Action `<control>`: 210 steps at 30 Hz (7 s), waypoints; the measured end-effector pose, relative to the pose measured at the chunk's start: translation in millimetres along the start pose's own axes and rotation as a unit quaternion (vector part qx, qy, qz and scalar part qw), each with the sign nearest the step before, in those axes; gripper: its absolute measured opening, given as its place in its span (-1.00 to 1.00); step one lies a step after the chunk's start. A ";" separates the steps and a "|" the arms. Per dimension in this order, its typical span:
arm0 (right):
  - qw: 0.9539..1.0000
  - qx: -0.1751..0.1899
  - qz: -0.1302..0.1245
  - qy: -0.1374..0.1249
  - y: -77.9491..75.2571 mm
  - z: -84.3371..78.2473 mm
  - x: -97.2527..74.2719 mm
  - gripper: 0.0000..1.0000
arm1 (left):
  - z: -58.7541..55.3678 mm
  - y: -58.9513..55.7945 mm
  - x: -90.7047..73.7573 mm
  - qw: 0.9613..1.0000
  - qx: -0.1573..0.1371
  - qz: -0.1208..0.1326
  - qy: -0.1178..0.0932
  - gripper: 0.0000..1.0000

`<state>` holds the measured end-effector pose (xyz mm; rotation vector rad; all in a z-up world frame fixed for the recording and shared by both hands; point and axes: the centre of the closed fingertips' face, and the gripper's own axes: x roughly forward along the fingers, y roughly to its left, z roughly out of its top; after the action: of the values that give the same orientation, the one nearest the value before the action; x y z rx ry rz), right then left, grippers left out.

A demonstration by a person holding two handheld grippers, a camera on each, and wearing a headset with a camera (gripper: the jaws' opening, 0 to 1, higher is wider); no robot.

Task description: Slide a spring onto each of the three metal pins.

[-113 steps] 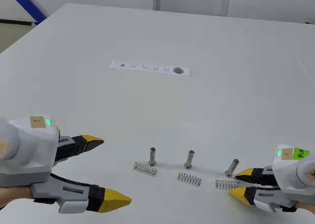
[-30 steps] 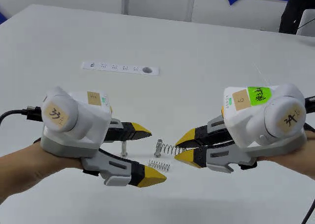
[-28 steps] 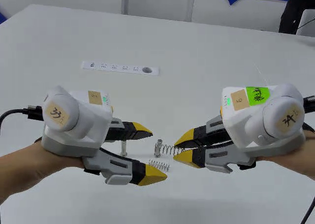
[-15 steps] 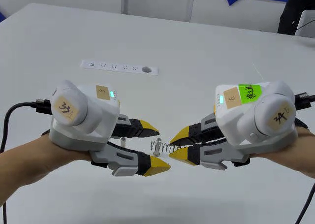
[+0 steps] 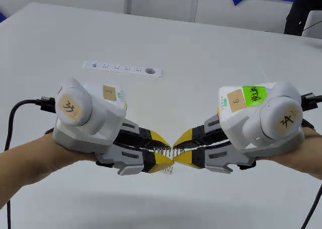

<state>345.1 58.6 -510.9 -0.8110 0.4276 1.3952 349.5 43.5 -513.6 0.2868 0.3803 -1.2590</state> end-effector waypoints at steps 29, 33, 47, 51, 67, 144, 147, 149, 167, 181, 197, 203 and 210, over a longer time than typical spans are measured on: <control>0.999 0.019 0.009 -0.029 -0.6 -3.3 -3.6 -0.78 | 0.5 -2.8 -5.0 0.997 0.068 -0.016 0.015 -0.79; 0.999 0.020 0.019 -0.042 1.8 2.8 -8.9 -0.79 | -3.8 -3.9 -2.1 0.996 0.078 -0.019 0.029 -0.79; 0.987 0.077 0.035 -0.139 1.6 41.1 -16.7 -0.78 | -4.1 -3.5 0.2 0.997 0.077 -0.010 0.030 -0.79; 0.986 0.080 0.036 -0.141 2.9 44.7 -12.6 -0.78 | -6.1 -3.5 0.2 0.997 0.076 -0.008 0.033 -0.79; 0.983 0.097 0.016 -0.155 -2.7 56.1 -10.5 -0.79 | -0.4 -0.7 -0.4 0.999 0.037 -0.006 0.009 -0.78; 0.941 0.303 -0.149 -0.025 -83.4 -121.1 7.8 -0.78 | -63.6 61.9 -98.4 0.973 -0.124 0.192 0.017 1.00; 0.947 0.285 -0.148 -0.013 -82.8 -127.3 14.6 -0.78 | -64.1 62.2 -98.8 0.973 -0.125 0.192 0.015 1.00; 0.948 0.284 -0.147 -0.009 -82.0 -129.4 18.9 -0.78 | -65.6 61.9 -98.2 0.973 -0.126 0.192 0.017 1.00; 0.948 0.281 -0.152 0.007 -83.4 -150.6 37.6 -0.78 | -74.8 57.3 -102.3 0.971 -0.135 0.197 0.025 1.00; 0.940 0.303 -0.158 0.011 -83.2 -152.3 40.8 -0.77 | -72.6 57.8 -102.2 0.971 -0.132 0.197 0.024 0.94; 0.948 0.263 -0.179 -0.002 -83.2 -119.9 14.3 -0.66 | -69.3 57.5 -100.8 0.973 -0.129 0.192 0.013 0.94; 0.955 0.246 -0.161 -0.017 -77.4 -96.7 22.0 -0.66 | -69.9 57.1 -99.7 0.973 -0.128 0.189 0.012 0.94; 0.973 0.199 -0.115 0.003 -56.4 -87.3 49.4 -0.66 | -72.9 58.4 -102.3 0.972 -0.132 0.194 0.013 0.93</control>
<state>424.3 31.7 -590.0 -0.5170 0.5772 1.0446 370.3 178.8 -535.2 0.1406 0.4844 -0.8102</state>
